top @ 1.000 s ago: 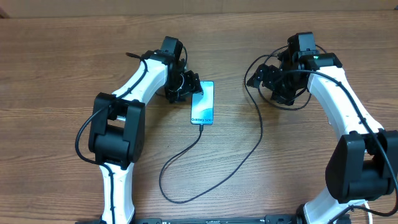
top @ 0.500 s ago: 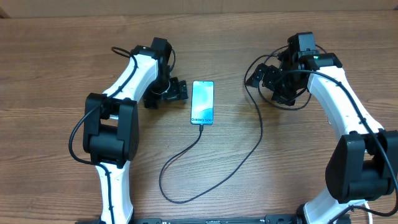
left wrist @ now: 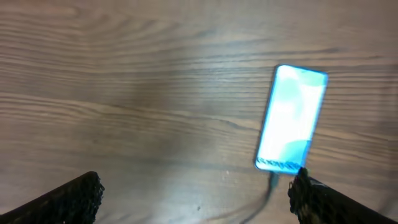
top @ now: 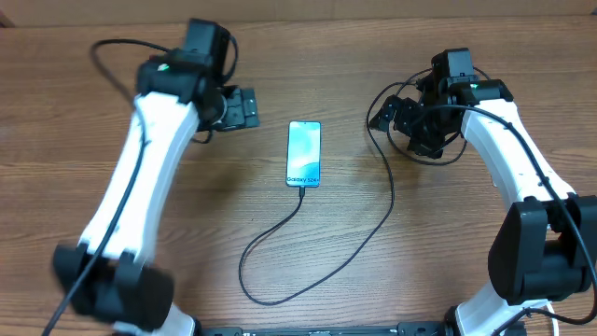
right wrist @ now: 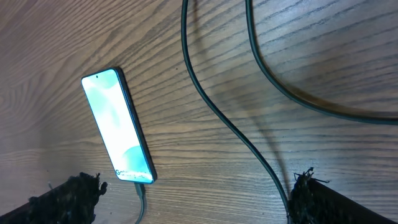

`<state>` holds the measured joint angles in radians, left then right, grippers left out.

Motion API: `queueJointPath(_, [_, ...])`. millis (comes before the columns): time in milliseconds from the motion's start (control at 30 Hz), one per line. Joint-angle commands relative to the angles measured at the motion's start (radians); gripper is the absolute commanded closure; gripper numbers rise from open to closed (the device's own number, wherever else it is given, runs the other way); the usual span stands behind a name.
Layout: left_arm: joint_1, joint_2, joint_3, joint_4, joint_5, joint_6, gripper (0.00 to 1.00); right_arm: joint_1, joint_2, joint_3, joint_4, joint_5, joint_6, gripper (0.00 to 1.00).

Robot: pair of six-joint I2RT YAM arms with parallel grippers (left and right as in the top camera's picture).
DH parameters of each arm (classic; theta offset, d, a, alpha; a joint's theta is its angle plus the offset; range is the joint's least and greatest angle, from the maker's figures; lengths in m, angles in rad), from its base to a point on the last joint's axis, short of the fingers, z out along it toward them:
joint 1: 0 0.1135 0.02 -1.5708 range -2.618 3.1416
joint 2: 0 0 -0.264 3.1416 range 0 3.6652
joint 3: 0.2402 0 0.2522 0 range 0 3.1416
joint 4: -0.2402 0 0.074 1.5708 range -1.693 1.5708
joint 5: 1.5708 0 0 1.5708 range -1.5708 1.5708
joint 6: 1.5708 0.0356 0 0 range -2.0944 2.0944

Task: Plug charger to phone and switch on socket
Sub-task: 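Open the left gripper and lift it away from the phone, then move the right gripper over the white power strip beside the plug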

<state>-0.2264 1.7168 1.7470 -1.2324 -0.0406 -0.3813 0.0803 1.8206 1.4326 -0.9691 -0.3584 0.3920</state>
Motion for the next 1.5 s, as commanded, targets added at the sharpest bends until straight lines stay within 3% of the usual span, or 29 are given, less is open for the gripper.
queueJointPath(0, [0.003, -0.092, 0.018, -0.026, -0.019, 0.019, 0.00, 0.003, -0.019, 0.008, 0.001, 0.009, -0.004, 0.00])
queueJointPath(167, [0.003, -0.158, 0.018, -0.041, -0.014, 0.019, 0.00, 0.003, -0.019, 0.008, 0.002, 0.008, -0.004, 0.00])
queueJointPath(1100, [0.003, -0.150, 0.017, -0.065, -0.012, 0.019, 0.01, 0.002, -0.019, 0.012, 0.006, -0.026, -0.061, 0.00])
queueJointPath(1300, [0.003, -0.150, 0.017, -0.065, -0.012, 0.019, 0.00, -0.029, -0.019, 0.108, -0.014, -0.187, -0.087, 0.00])
queueJointPath(1467, [0.003, -0.150, 0.017, -0.065, -0.012, 0.019, 0.01, -0.106, -0.019, 0.282, -0.108, -0.205, -0.103, 0.00])
